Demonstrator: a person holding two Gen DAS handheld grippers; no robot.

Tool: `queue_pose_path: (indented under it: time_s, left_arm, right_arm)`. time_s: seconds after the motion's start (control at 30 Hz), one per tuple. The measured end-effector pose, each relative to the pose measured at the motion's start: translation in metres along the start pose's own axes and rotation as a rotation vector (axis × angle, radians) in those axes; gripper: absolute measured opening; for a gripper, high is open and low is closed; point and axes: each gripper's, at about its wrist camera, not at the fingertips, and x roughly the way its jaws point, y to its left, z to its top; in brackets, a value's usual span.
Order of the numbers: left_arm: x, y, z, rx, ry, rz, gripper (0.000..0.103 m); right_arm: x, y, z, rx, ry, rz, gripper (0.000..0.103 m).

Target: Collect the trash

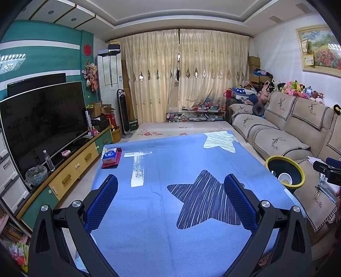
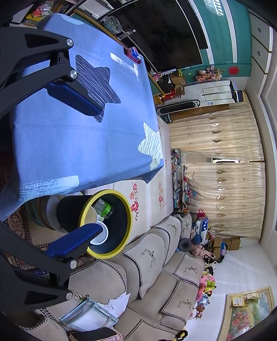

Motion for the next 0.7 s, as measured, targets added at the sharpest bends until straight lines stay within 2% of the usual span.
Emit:
queue_pose_path:
  time_s: [0.47, 0.6, 0.7]
  left_arm:
    - [0.017, 0.001, -0.001, -0.006, 0.036, -0.007, 0.098]
    - [0.028, 0.004, -0.001, -0.026, 0.046, -0.031, 0.098]
    - [0.047, 0.009, 0.0, -0.041, 0.085, -0.03, 0.098]
  right_arm:
    - [0.003, 0.017, -0.006, 0.005, 0.03, 0.001, 0.096]
    - [0.01, 0.023, -0.008, 0.0, 0.047, 0.001, 0.096]
    - [0.019, 0.024, -0.003, -0.013, 0.064, 0.003, 0.096]
